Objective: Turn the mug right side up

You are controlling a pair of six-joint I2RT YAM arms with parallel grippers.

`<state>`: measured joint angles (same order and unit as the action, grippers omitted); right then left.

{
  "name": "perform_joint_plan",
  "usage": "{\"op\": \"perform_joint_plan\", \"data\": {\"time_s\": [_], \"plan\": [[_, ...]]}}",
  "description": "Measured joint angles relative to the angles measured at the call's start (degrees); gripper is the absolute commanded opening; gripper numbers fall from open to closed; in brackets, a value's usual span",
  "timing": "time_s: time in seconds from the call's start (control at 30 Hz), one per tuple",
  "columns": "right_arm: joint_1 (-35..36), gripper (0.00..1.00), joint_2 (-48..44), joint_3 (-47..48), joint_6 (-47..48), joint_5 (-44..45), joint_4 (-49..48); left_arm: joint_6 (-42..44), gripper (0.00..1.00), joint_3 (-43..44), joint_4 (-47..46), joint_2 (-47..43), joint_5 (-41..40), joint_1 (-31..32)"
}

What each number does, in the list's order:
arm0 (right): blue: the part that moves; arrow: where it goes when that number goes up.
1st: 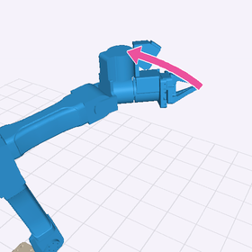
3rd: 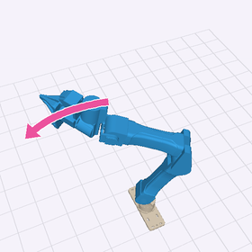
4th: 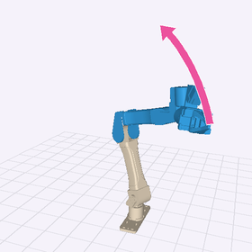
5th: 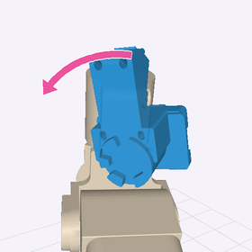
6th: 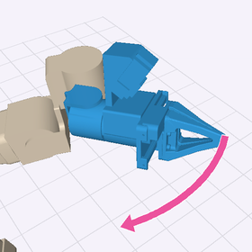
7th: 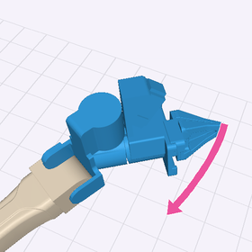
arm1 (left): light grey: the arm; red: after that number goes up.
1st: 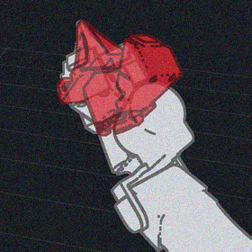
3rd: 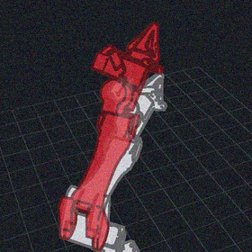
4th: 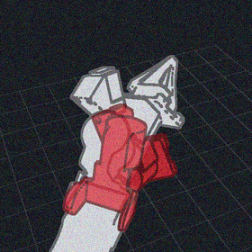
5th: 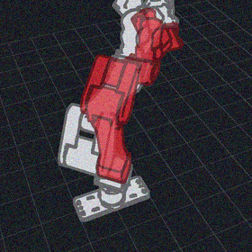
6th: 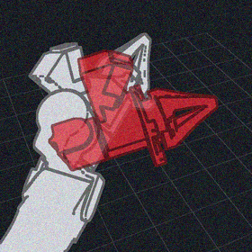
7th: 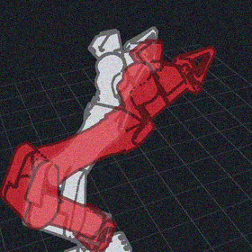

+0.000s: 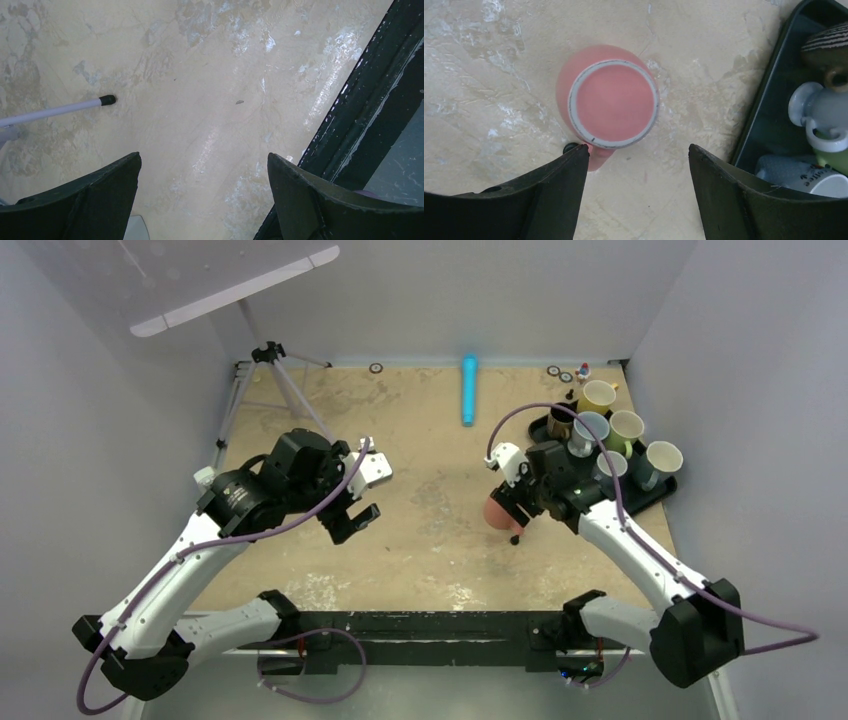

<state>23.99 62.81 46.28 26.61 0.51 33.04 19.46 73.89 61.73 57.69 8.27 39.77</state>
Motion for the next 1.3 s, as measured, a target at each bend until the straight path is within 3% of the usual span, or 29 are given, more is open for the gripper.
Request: {"op": "perform_joint_plan", "data": {"time_s": [0.27,0.7,0.83,1.13,1.3], "plan": [[0.0,0.66,8.5,-0.3,-1.2,-0.2,-4.0,-0.4,1.0,0.0,-0.1,0.1,0.0,0.0],[0.0,0.73,16.1,11.0,-16.3,-3.5,-13.2,-0.4,1.0,0.3,-0.8,1.2,-0.2,-0.4],[0.2,0.74,16.0,12.3,-25.7,-0.8,-9.7,-0.4,1.0,0.3,-0.8,1.2,-0.2,-0.4],[5.7,0.74,7.6,11.8,-53.4,14.6,0.9,-3.2,1.0,0.3,-1.0,1.2,0.7,-1.1],[9.1,0.63,6.8,4.9,-61.9,16.5,-1.5,-7.8,1.0,-0.7,-1.9,1.4,2.7,-2.0]]}}
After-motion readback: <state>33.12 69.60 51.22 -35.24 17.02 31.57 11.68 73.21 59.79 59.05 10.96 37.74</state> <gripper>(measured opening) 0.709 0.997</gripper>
